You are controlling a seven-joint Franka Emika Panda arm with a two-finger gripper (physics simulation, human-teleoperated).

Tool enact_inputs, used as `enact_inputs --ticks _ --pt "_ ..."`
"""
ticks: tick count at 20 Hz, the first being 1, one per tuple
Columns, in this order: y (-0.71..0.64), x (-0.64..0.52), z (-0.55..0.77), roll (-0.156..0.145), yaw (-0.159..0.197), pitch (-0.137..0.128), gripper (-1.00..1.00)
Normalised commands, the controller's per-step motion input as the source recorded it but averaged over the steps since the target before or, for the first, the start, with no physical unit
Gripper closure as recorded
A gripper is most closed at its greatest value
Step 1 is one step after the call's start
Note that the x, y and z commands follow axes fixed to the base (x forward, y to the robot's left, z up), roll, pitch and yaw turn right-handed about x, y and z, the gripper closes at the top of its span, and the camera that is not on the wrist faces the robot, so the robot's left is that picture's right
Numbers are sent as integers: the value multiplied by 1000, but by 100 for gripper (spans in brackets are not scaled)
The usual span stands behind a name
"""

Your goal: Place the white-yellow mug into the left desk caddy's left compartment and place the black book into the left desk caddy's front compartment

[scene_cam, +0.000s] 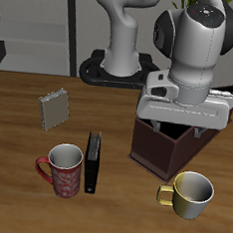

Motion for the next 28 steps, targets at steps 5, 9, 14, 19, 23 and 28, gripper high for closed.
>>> enact_inputs --ticks 5,9,14,19,23,28 --pt "187 78 -432 59 -24 22 -100" --pt "108 94 -351 21 -26 19 -100" --pt "32 64 -342 -15 -21 10 -100" --pt "25 26 -389 5 -54 27 -100" --pt "119 43 -348 32 -17 45 -100" --pt "-56 16 -240 -18 -41 29 -100"
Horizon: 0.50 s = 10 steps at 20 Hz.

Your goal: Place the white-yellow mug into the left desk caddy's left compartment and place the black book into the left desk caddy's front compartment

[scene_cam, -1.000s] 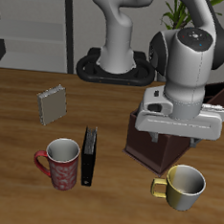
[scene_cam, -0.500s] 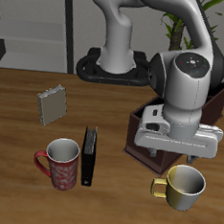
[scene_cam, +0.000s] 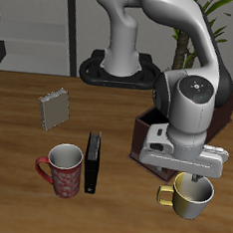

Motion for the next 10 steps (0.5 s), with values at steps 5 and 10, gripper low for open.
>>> enact_inputs --ticks 5,10 --pt "-45 24 -347 6 -23 47 -100" --pt "137 -26 -509 26 -43 73 100"
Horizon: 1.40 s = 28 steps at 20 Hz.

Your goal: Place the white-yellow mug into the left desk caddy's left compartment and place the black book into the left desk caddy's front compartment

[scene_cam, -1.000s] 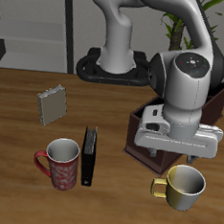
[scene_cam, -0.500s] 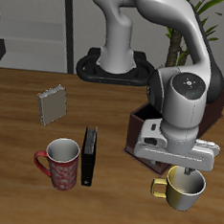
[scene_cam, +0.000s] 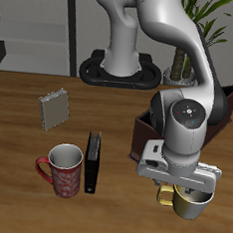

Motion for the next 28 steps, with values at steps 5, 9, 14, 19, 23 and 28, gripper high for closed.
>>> enact_inputs --ticks 5,9,14,19,23,28 --pt "90 -63 -198 8 -53 33 100" --pt "25 -56 276 19 -21 -41 100" --pt "-56 -81 490 -20 0 -60 100" --pt "-44 -173 661 -5 56 -74 100" --pt "-162 -383 990 -5 55 -117 100" --pt "-194 -553 886 -17 34 -79 100"
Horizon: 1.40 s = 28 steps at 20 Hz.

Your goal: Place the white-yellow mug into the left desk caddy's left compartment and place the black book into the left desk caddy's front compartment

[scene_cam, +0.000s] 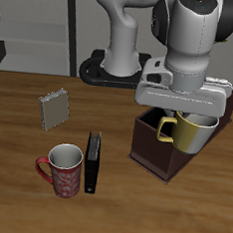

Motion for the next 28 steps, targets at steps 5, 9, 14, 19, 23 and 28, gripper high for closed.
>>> enact_inputs --ticks 5,9,14,19,23,28 --pt "24 -635 633 35 14 -75 100" --pt "169 -975 598 17 57 -112 100" --pt "216 -687 30 14 0 -30 100" --pt "356 -662 -287 70 47 37 100" --pt "357 -611 -198 73 62 -13 100" --pt "263 -556 -194 61 17 19 100"
